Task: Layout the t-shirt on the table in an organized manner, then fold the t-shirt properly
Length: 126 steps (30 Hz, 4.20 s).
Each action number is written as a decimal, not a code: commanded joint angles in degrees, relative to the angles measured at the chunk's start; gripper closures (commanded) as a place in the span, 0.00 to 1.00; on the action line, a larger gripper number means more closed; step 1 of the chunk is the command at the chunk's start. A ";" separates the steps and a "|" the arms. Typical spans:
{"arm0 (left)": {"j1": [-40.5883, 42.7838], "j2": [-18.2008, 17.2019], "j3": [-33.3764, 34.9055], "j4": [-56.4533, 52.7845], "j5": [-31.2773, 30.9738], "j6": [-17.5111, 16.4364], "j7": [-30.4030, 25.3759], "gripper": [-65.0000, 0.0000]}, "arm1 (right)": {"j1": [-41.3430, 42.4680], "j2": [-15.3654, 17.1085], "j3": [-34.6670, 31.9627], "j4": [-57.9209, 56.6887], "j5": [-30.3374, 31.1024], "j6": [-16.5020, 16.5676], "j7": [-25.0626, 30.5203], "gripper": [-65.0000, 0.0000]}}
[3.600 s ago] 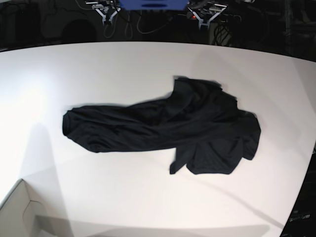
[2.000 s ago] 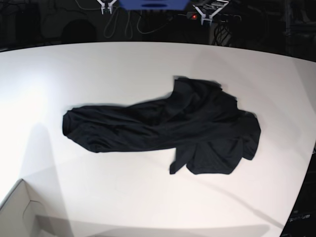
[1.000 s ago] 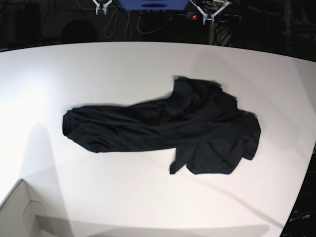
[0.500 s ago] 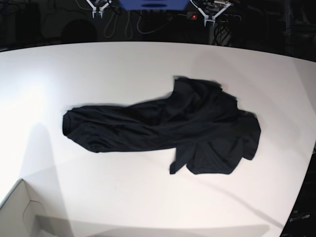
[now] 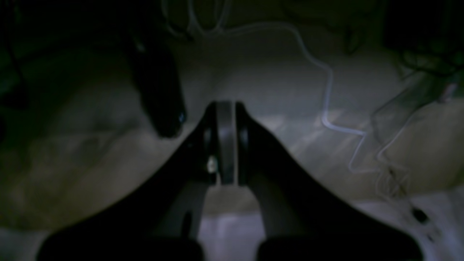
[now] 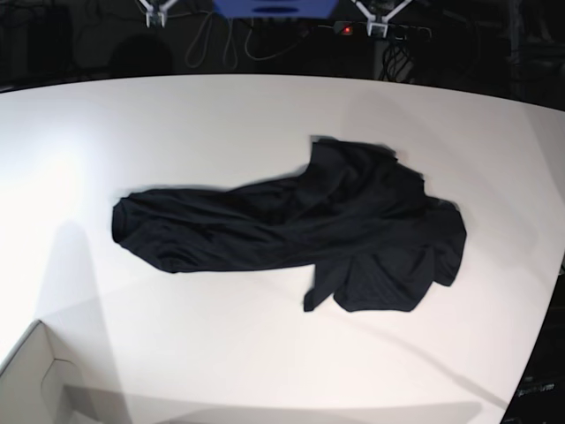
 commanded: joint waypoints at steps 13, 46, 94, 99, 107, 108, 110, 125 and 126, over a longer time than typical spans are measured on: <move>31.01 -15.90 -0.03 62.71 -20.17 0.74 8.58 1.00 | -22.92 1.93 6.23 43.38 0.38 6.33 -5.71 1.00; 24.50 -4.74 -30.01 92.51 -30.54 0.30 29.77 0.71 | 18.92 3.33 1.05 71.69 0.30 6.50 -44.22 0.55; 21.43 -5.18 -34.23 92.42 -38.72 0.30 29.95 0.47 | 33.95 0.78 -0.01 47.78 0.38 6.50 -41.14 1.00; 21.43 -5.26 -34.23 92.42 -38.72 0.30 29.95 0.47 | 33.60 1.14 0.08 50.59 0.38 6.50 -41.23 1.00; 21.25 -5.00 -36.16 92.42 -38.80 0.30 29.95 0.47 | 32.11 0.87 0.08 58.77 0.30 6.50 -45.71 1.00; 21.25 -5.09 -36.16 92.42 -38.80 0.30 29.95 0.47 | 32.02 0.78 0.08 58.24 0.30 6.50 -46.15 1.00; 21.25 -5.09 -36.16 92.42 -38.80 0.30 29.95 0.47 | 32.20 0.78 -0.18 56.57 0.30 6.50 -46.59 0.98; 21.16 -4.82 -36.16 92.34 -38.80 0.30 29.95 0.47 | 31.76 0.78 -0.18 52.79 0.38 6.42 -46.06 0.35; 21.16 -4.82 -36.16 92.34 -38.80 0.30 29.95 0.47 | 31.76 0.70 -0.18 52.79 0.38 6.42 -45.97 0.35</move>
